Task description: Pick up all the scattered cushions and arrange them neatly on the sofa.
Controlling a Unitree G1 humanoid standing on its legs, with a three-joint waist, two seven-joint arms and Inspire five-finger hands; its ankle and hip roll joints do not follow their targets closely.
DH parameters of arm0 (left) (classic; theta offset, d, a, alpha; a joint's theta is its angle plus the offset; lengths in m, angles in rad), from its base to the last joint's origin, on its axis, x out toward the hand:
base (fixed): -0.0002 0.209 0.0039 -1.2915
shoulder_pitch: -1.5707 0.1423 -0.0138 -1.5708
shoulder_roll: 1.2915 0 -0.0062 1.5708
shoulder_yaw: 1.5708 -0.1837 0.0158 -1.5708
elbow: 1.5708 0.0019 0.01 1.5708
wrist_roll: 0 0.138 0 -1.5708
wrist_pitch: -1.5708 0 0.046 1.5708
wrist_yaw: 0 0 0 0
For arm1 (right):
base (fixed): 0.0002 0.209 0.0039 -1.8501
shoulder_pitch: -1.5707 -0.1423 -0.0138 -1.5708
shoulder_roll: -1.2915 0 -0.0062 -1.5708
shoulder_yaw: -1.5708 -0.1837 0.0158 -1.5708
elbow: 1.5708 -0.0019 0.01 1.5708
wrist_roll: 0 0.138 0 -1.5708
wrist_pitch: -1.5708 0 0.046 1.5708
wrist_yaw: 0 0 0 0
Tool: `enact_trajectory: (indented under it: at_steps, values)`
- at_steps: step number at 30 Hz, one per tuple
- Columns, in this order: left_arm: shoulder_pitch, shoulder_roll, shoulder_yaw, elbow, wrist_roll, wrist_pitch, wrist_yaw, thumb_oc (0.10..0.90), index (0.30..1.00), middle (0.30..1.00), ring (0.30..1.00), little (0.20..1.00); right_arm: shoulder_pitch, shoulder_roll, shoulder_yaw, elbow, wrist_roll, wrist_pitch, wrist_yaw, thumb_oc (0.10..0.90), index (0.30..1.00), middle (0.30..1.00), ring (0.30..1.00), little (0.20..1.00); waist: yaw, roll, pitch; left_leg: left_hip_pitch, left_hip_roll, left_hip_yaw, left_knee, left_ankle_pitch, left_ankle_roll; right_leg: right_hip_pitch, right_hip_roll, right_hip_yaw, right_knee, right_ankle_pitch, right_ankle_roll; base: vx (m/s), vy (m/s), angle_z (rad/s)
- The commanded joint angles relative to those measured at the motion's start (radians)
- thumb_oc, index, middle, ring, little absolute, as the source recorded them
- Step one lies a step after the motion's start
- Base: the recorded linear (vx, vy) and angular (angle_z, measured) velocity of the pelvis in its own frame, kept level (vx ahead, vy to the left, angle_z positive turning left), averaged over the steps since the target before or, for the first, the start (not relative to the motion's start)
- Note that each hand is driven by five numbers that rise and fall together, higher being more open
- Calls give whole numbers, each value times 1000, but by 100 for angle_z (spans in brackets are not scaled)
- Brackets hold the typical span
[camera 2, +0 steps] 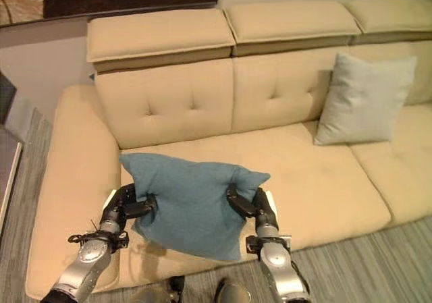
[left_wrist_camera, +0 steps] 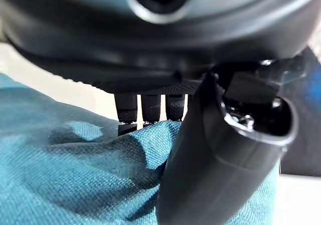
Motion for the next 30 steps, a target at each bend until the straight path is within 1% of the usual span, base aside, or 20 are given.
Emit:
enact_trajectory:
  at_steps: [1, 2, 3, 5, 8, 10, 13, 14, 15, 17, 19, 21, 24, 25, 26, 27, 28, 29, 30]
  values:
    - [-36, -43, -14, -132, -8, -137, -29, 400, 300, 300, 300, 300, -63, -7, -45, -117, 9, -125, -15, 400, 300, 300, 300, 300, -33, -10, -93, -39, 5, -62, 84, -108, -44, 72, 83, 102, -121, 116, 19, 245, -245, 177]
    - [-56, -46, -24, -118, -6, -145, -33, 400, 300, 300, 300, 300, -67, -15, -47, -118, 7, -126, -18, 400, 300, 300, 300, 300, -40, -21, -98, -32, -2, -106, 69, -107, -57, 91, 78, 116, -174, 134, 20, 177, -364, 148]
    - [-58, -55, -29, -119, -2, -142, -30, 400, 300, 300, 300, 300, -57, -23, -46, -114, 18, -128, -5, 400, 300, 300, 300, 300, -34, -26, -118, -34, 11, -123, 53, -98, -79, 137, 68, 57, -229, 135, 7, 145, -376, 170]
    - [-56, -60, -30, -128, -11, -141, -34, 400, 300, 300, 300, 300, -46, -31, -52, -118, 27, -130, 1, 400, 300, 300, 300, 300, -34, -27, -129, -33, 22, -150, 31, -86, -95, 170, 76, 16, -269, 134, 1, 81, -267, 139]
    - [-74, -73, -36, -145, -20, -145, -25, 400, 300, 300, 300, 300, -34, -41, -62, -132, 41, -137, -3, 400, 300, 300, 300, 300, -40, -27, -128, -62, 30, -172, 37, -65, -122, 198, 81, -48, -305, 127, -7, -18, -170, 89]
    - [-90, -86, -39, -165, -34, -151, -25, 400, 300, 300, 300, 300, -34, -51, -75, -143, 47, -139, -9, 400, 300, 300, 300, 300, -49, -27, -122, -90, 38, -143, 52, -59, -131, 213, 74, -92, -324, 126, -11, -57, -105, 65]
    - [-131, -96, -45, -195, -41, -169, -16, 400, 300, 300, 300, 300, -49, -62, -81, -168, 46, -146, -21, 400, 300, 300, 300, 300, -66, -24, -121, -107, 69, -54, 59, -55, -134, 234, 67, -132, -352, 125, -13, -29, -38, 58]
    - [-152, -97, -54, -203, -41, -172, -13, 400, 300, 300, 300, 300, -65, -72, -82, -178, 42, -148, -28, 400, 300, 300, 300, 300, -71, -21, -126, -103, 77, -36, 48, -52, -134, 242, 70, -138, -360, 127, -15, 35, -7, 63]
    - [-166, -97, -57, -205, -37, -172, -6, 400, 300, 300, 300, 300, -75, -75, -79, -181, 41, -151, -30, 400, 300, 300, 300, 300, -72, -19, -130, -96, 80, -30, 38, -50, -135, 248, 72, -139, -363, 129, -14, 119, -6, 46]
    - [-214, -91, -70, -230, -16, -178, 15, 400, 300, 300, 300, 300, -119, -83, -55, -198, 31, -157, -33, 400, 300, 300, 300, 300, -76, -17, -148, -53, 86, -27, -25, -37, -133, 249, 82, -120, -367, 130, -11, 131, 15, 9]
    - [-248, -82, -82, -239, 8, -180, 27, 400, 300, 300, 300, 300, -163, -87, -39, -206, 29, -160, -37, 400, 300, 300, 300, 300, -78, -15, -156, -34, 90, -14, -57, -27, -132, 243, 87, -107, -367, 129, -8, 82, 45, -18]
    - [-293, -75, -90, -233, 28, -185, 47, 400, 300, 300, 300, 300, -209, -90, -15, -210, 23, -162, -46, 400, 300, 300, 300, 300, -79, -12, -163, -29, 93, -3, -68, -29, -131, 234, 88, -96, -367, 128, -4, 58, 52, -24]
    - [-357, -70, -102, -216, 53, -187, 85, 400, 300, 300, 300, 300, -289, -98, 16, -208, -15, -160, -79, 400, 300, 300, 300, 300, -80, -9, -156, -38, 94, 11, -68, -33, -129, 213, 89, -75, -367, 139, 4, -29, 55, -28]
    - [-424, -68, -112, -192, 61, -197, 111, 400, 300, 300, 300, 300, -367, -99, 37, -195, -44, -162, -115, 400, 300, 300, 300, 300, -79, -5, -145, -68, 95, 19, -68, -30, -128, 171, 91, -62, -367, 150, 9, -192, 65, -33]
    - [-465, -67, -120, -174, 70, -199, 132, 400, 300, 300, 300, 300, -410, -94, 48, -188, -51, -163, -137, 400, 300, 300, 300, 300, -81, -3, -138, -90, 96, 20, -68, -28, -127, 145, 92, -54, -367, 157, 12, -291, 88, -33]
    - [-567, -63, -140, -117, 75, -211, 169, 400, 300, 300, 300, 300, -507, -90, 80, -153, -64, -165, -174, 400, 300, 300, 300, 300, -83, 1, -129, -143, 96, 23, -68, -19, -126, 84, 93, -38, -367, 174, 16, -260, 74, -29]
    - [-642, -58, -154, -68, 69, -221, 190, 400, 300, 300, 300, 300, -576, -97, 98, -120, -66, -168, -200, 400, 300, 300, 300, 300, -85, 2, -124, -177, 96, 23, -68, -10, -128, 48, 94, -32, -367, 183, 16, -313, 92, -28]
    - [-774, -40, -180, 20, 62, -232, 231, 400, 300, 300, 300, 300, -707, -112, 131, -65, -67, -167, -241, 400, 300, 300, 300, 300, -88, 1, -110, -231, 93, 24, -68, 8, -134, -7, 95, -22, -367, 201, 20, -233, 75, -24]
    - [-838, -30, -186, 66, 62, -240, 255, 400, 300, 300, 300, 300, -770, -126, 142, -38, -74, -167, -261, 400, 300, 300, 300, 300, -90, 1, -107, -257, 90, 25, -68, 18, -139, -36, 96, -23, -367, 211, 21, -194, 76, -25]
